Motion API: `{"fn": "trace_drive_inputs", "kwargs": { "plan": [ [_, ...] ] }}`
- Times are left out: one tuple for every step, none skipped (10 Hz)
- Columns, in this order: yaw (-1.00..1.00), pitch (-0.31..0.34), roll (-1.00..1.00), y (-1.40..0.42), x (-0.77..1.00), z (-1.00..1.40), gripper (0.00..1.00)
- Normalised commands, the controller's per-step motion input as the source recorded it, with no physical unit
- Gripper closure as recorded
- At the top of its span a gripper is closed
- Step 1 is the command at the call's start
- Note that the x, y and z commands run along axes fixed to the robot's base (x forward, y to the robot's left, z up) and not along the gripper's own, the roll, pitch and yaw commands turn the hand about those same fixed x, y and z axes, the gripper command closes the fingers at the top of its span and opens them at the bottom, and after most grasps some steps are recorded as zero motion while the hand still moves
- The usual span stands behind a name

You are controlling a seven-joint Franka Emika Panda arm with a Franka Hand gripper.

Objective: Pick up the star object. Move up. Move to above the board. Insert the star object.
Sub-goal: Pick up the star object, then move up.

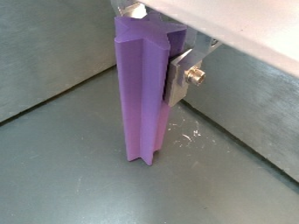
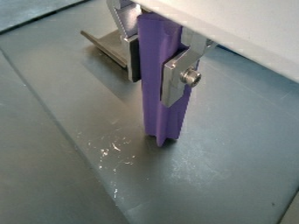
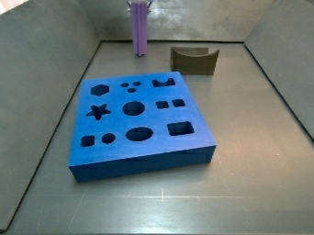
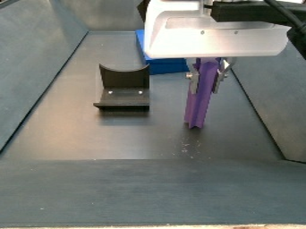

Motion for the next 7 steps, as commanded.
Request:
{"fn": "trace_drive_inputs", "kwargs": {
  "plan": [
    [0.00,0.000,0.00,0.00,0.00,0.00,1.00],
    [0.00,0.000,0.00,0.00,0.00,0.00,1.00],
    [0.00,0.000,0.00,0.00,0.00,0.83,1.00],
    [-0.05,0.021,0.00,-0.05,0.00,0.79,1.00],
    [-0.05,0.075,0.01,-0.03,-0.01,0.60,1.00],
    [-0.05,0.087,0.02,-0.01,-0.02,0.50,1.00],
    [-0.03,0.095,0.04,0.00,-0.01,0.29,1.00]
  ]
}}
